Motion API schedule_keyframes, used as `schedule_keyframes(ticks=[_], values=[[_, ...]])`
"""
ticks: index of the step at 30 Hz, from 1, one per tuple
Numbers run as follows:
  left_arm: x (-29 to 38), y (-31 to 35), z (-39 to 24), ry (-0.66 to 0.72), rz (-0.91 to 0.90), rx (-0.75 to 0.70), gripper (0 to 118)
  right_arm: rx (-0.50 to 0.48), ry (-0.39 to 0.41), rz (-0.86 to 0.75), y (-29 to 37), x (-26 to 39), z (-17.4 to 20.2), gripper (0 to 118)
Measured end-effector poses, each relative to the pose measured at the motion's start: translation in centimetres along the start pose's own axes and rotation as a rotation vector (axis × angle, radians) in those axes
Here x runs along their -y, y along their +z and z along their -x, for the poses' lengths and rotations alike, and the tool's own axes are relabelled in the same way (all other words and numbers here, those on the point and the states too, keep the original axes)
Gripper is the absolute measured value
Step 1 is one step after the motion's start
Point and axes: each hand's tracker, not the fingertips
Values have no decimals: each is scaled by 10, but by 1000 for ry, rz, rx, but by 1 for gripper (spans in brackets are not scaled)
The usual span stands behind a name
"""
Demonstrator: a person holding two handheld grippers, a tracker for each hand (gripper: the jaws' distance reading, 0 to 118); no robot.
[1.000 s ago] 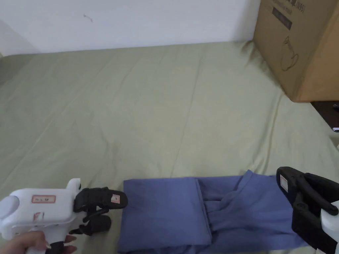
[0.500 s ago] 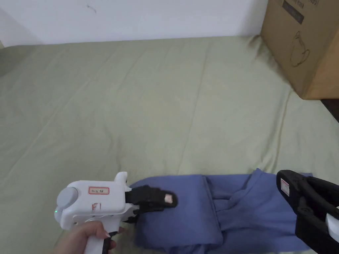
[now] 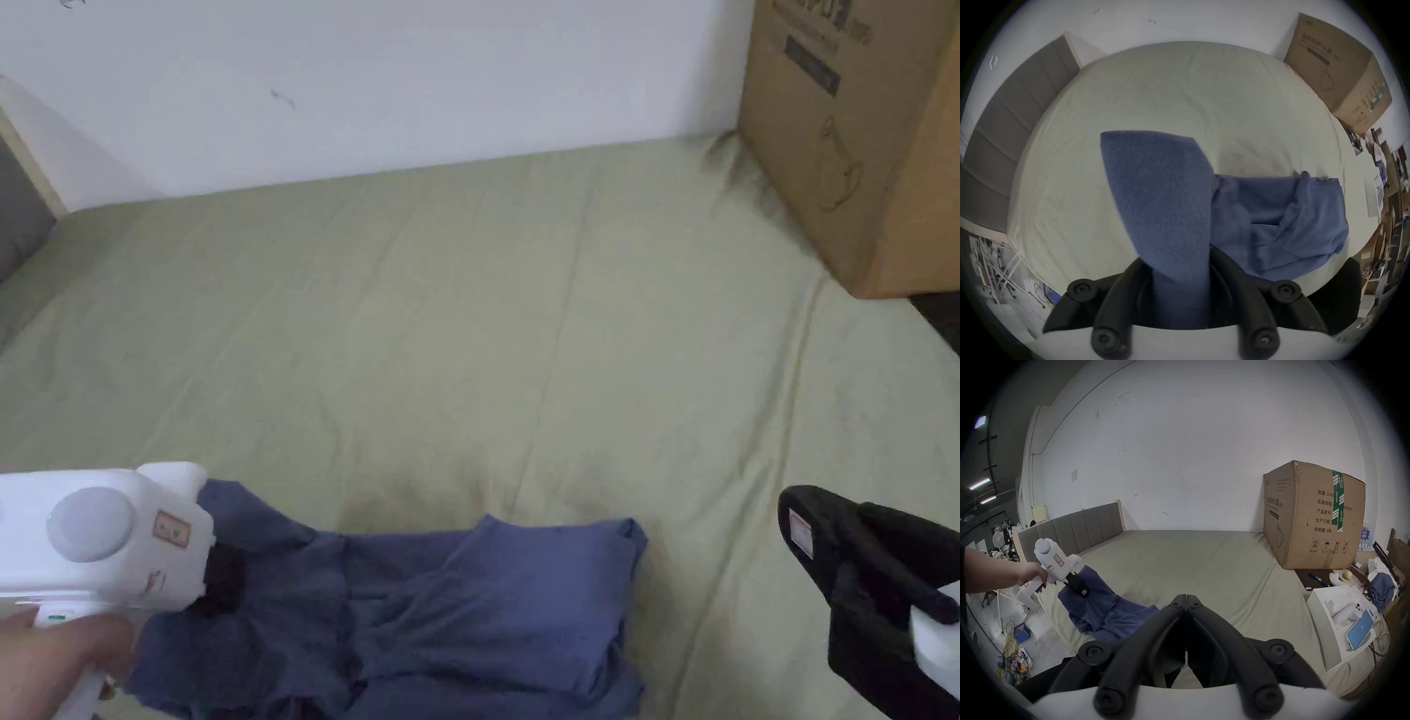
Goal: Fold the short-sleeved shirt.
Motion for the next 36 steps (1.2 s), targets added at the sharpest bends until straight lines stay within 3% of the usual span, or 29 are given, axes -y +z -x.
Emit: schedule_keyframes(ticks=[3, 7, 8, 10, 11, 14, 19, 20, 21, 22, 23, 24, 29, 33, 36], values=[[-14, -7, -46, 42, 22, 202, 12, -1, -15, -4, 6, 2, -5, 0], [-22, -32, -137, -10, 89, 314, 15, 20, -30, 5, 13, 3, -15, 0], [-21, -39, -159, -46, 129, 381, 36, 26, -34, 7, 14, 3, -18, 0], [-19, -48, -185, -52, 155, 523, 98, 40, -45, 17, 16, 3, -26, 0], [-18, -48, -192, -39, 148, 606, 118, 44, -55, 20, 17, 3, -31, 0], [-23, -34, -184, 12, 86, 628, 115, 68, -58, 20, 19, 6, -41, 0], [-27, -22, -136, 26, 10, 441, 114, 79, -105, 21, 15, 12, -51, 0], [-26, -23, -126, 17, 10, 416, 108, 80, -113, 23, 15, 13, -51, 0], [-23, -24, -120, 12, 17, 427, 91, 80, -120, 23, 14, 13, -51, 0], [-19, -26, -115, 10, 17, 442, 58, 77, -129, 24, 13, 14, -52, 0], [-15, -28, -113, 5, 7, 483, 11, 74, -135, 25, 13, 15, -52, 0], [-11, -33, -115, 0, 14, 503, 4, 71, -138, 29, 13, 16, -52, 0], [6, -63, -154, -82, 68, 583, 2, 66, -133, 53, 10, 19, -50, 0], [17, -91, -198, -154, 86, 520, 2, 67, -136, 62, 9, 20, -49, 0], [22, -88, -222, -176, 37, 573, 2, 66, -130, 62, 8, 19, -48, 0]])
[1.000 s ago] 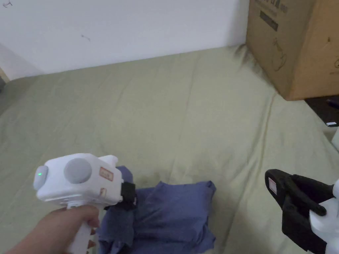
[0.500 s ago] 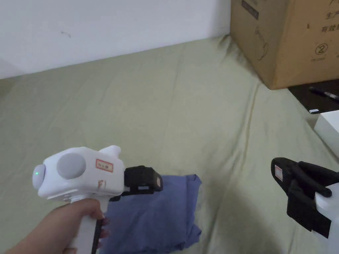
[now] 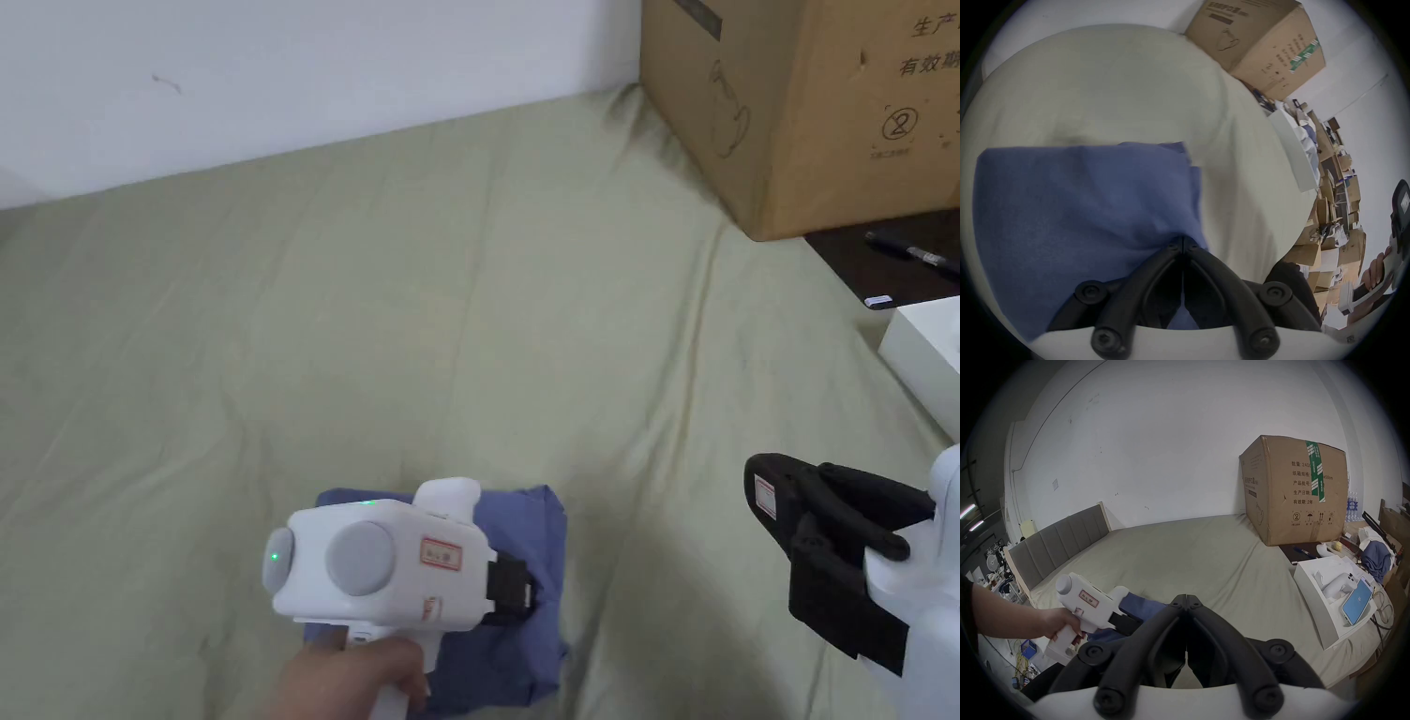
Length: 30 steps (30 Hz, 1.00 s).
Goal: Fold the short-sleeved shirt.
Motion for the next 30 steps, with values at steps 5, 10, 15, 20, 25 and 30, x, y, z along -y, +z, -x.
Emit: schedule_keyframes(ticks=[5, 10, 15, 20, 25, 30], values=[[1, -13, -30, 25, 43, 204, 2, -9, -3, -1, 2, -4, 5, 0], [5, 62, -68, -119, -277, 167, 2, -21, -21, -54, 19, -24, 9, 0], [32, 197, -79, -182, -682, 12, 2, -14, 22, -184, 49, -60, 23, 0], [81, 281, -86, -242, -1022, -232, 1, 6, 61, -401, 84, -88, 49, 0], [131, 295, -91, -274, -1282, -606, 1, 163, 93, -628, 92, -81, 66, 0], [136, 263, -59, -195, -1222, -671, 1, 353, 190, -554, 62, -49, 64, 0]])
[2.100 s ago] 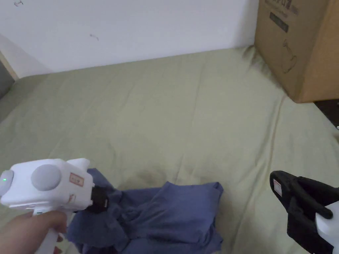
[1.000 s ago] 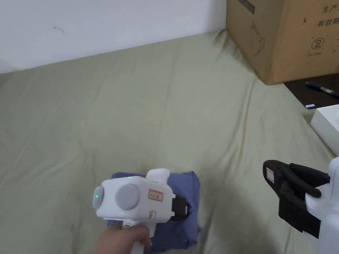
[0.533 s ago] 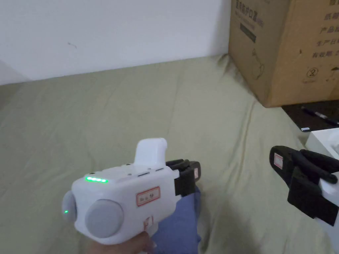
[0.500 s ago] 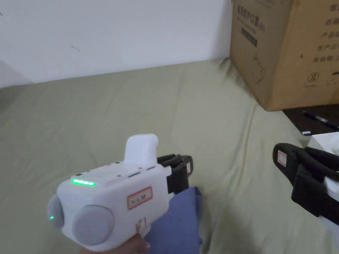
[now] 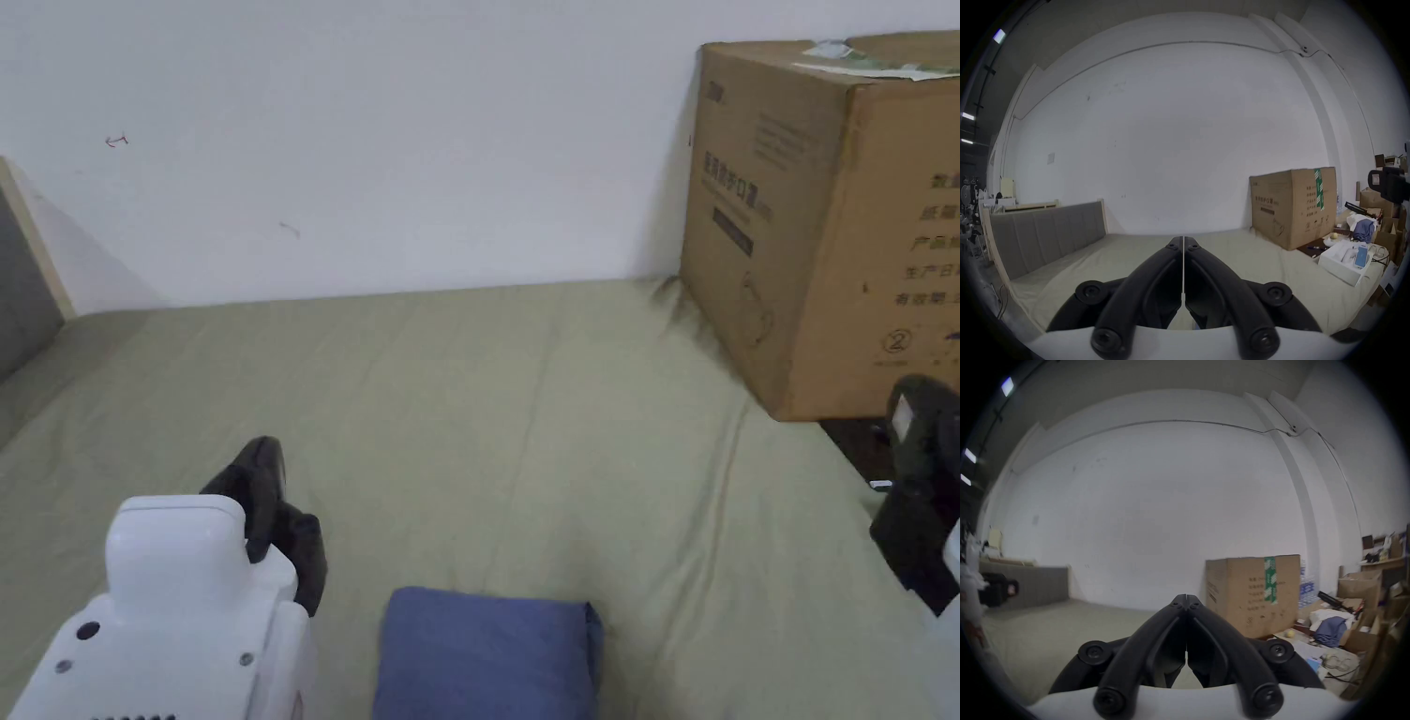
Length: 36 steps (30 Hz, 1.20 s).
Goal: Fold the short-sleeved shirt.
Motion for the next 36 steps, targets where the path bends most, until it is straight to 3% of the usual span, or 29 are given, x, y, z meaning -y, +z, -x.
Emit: schedule_keyframes(ticks=[5, 10, 22, 25, 27, 29, 31, 33, 36], values=[[22, -4, -1, 38, 60, -25, 1, 39, 3, 81, 9, 30, 1, 0], [21, -1, -6, -3, 36, -27, 1, 63, 11, 84, 15, 31, -2, 0], [22, 1, 0, 43, 55, -27, 1, 82, -3, 105, 9, 29, -9, 0], [27, 3, 14, 60, 72, -45, 1, 72, -48, 126, 1, 27, -10, 0], [31, -1, 27, 90, 113, -50, 1, -33, -84, 171, -19, 24, -4, 0], [40, -7, 41, 123, 185, -46, 1, -152, -46, 246, -49, 26, 15, 0], [50, -12, 53, 143, 223, -57, 1, -343, -38, 353, -84, 36, 40, 0], [62, -16, 62, 146, 252, -94, 1, -525, -28, 585, -123, 61, 67, 0], [78, -27, 72, 176, 350, -113, 1, -653, 86, 1076, -174, 124, 108, 0]])
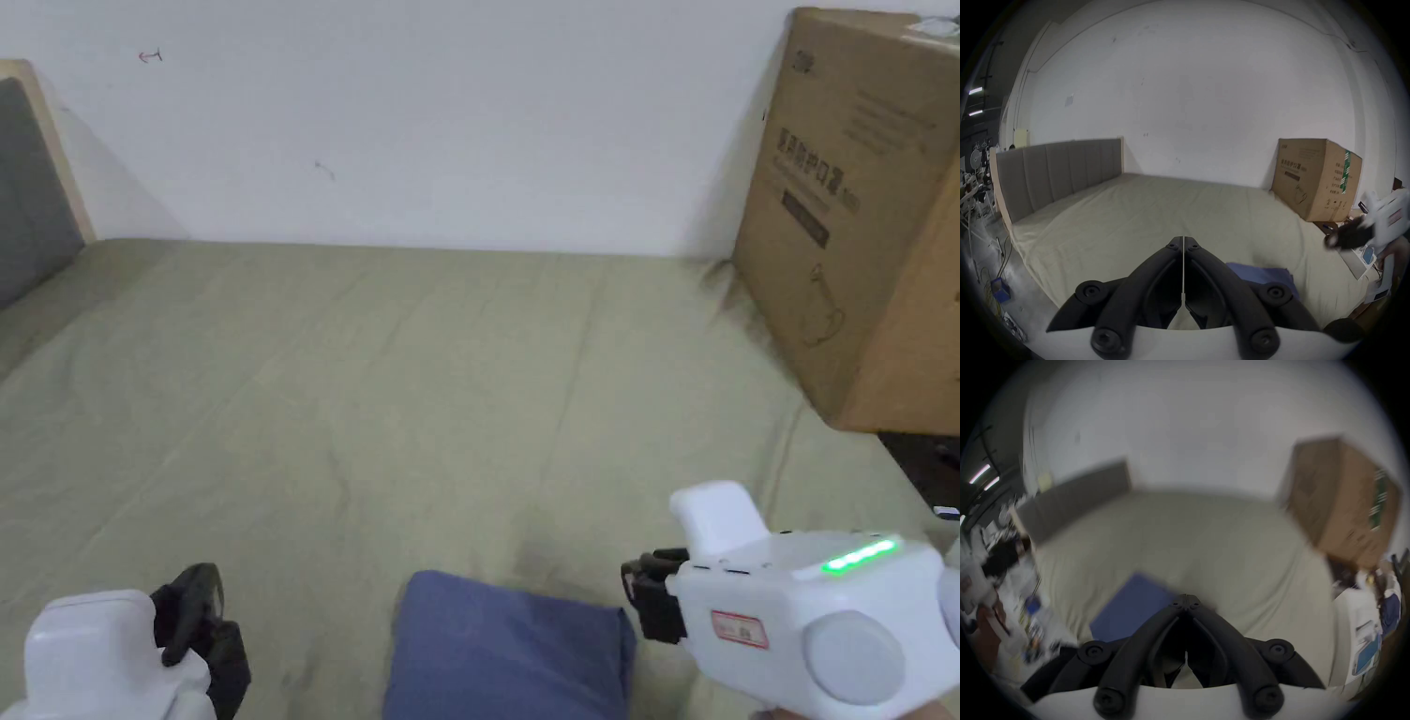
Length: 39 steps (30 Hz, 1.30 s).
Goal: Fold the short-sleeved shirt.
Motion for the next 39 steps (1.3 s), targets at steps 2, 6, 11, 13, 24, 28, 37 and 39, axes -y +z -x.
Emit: schedule_keyframes(ticks=[2, 6, 11, 13, 24, 28, 37, 39], values=[[4, -13, 6, 29, 71, 21, 1, 9, -27, 141, -44, 10, -6, 0], [6, -46, 18, 116, 230, 181, 1, -67, -41, 261, -93, 28, -19, 0], [20, -126, 34, 306, 547, 450, 7, -132, -225, 257, -102, 37, -41, 0], [31, -158, 38, 379, 678, 532, 14, -163, -262, 245, -100, 40, -48, 0], [101, -255, -6, 585, 1116, 916, 114, -168, -257, 218, -98, 48, -48, 0], [105, -263, -37, 596, 1159, 944, 114, -172, -261, 210, -98, 51, -49, 0], [76, -243, -44, 303, 1105, 805, 25, -205, -315, 142, -94, 61, -49, 0], [69, -236, -49, 242, 1077, 782, 25, -170, -278, 102, -86, 61, -43, 0]])
